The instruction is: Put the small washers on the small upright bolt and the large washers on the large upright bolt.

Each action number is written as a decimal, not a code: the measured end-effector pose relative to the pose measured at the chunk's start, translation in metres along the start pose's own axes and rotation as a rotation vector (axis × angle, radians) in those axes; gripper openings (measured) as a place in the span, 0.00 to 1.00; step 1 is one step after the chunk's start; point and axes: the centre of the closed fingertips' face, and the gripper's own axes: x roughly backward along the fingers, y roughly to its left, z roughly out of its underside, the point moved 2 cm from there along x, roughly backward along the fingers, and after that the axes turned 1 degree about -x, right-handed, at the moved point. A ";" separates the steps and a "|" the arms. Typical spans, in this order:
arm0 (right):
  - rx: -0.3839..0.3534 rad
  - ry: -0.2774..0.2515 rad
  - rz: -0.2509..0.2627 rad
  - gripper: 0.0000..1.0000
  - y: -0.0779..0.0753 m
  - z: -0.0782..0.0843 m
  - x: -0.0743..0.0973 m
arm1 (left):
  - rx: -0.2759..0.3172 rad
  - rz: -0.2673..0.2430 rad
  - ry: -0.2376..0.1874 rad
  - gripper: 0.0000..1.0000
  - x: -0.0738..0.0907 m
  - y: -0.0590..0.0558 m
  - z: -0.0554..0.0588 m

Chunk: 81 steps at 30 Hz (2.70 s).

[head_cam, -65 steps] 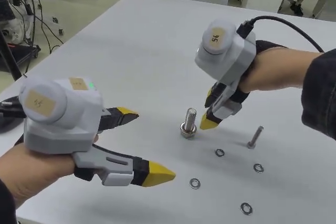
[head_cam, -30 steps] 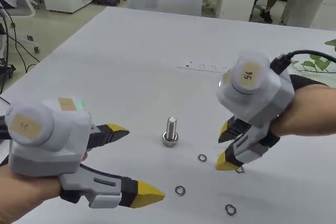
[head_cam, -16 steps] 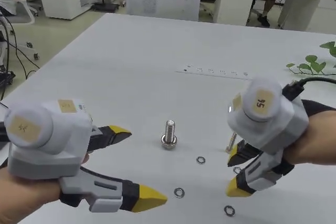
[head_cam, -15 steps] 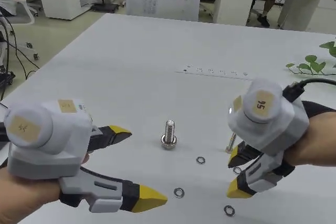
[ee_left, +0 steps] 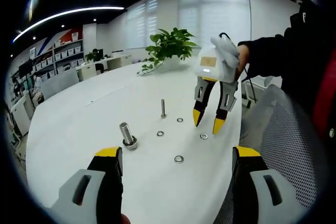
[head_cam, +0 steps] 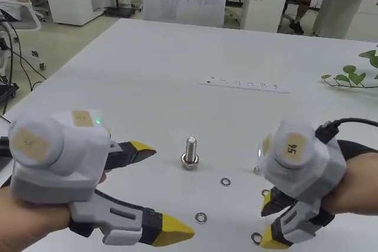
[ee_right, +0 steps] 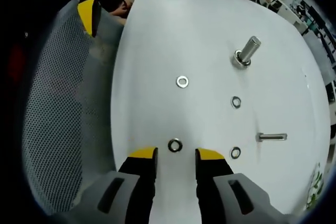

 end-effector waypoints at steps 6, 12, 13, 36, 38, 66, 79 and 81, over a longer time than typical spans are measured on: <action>0.008 0.011 0.005 0.25 0.000 0.002 -0.004 | -0.005 0.018 0.001 0.86 -0.002 -0.005 0.000; 0.011 0.022 0.006 0.24 0.001 0.001 -0.009 | -0.010 0.036 0.010 0.86 -0.005 -0.009 0.001; 0.013 0.025 0.006 0.24 0.001 0.002 -0.010 | -0.010 0.039 0.010 0.86 -0.005 -0.009 0.001; 0.044 0.054 0.024 0.17 0.004 0.000 -0.014 | -0.002 0.062 0.007 0.86 -0.007 -0.012 0.004; 0.044 0.057 0.025 0.17 0.004 0.000 -0.014 | -0.002 0.061 0.007 0.86 -0.007 -0.012 0.004; 0.018 0.067 0.014 0.12 -0.003 -0.001 -0.012 | 0.006 0.058 -0.001 0.85 -0.006 -0.010 0.003; -0.029 0.047 0.047 0.12 -0.025 0.004 0.022 | 0.009 0.061 -0.001 0.85 -0.006 -0.012 0.003; -0.030 0.054 0.053 0.12 -0.029 0.005 0.028 | 0.010 0.060 -0.002 0.85 -0.005 -0.012 0.003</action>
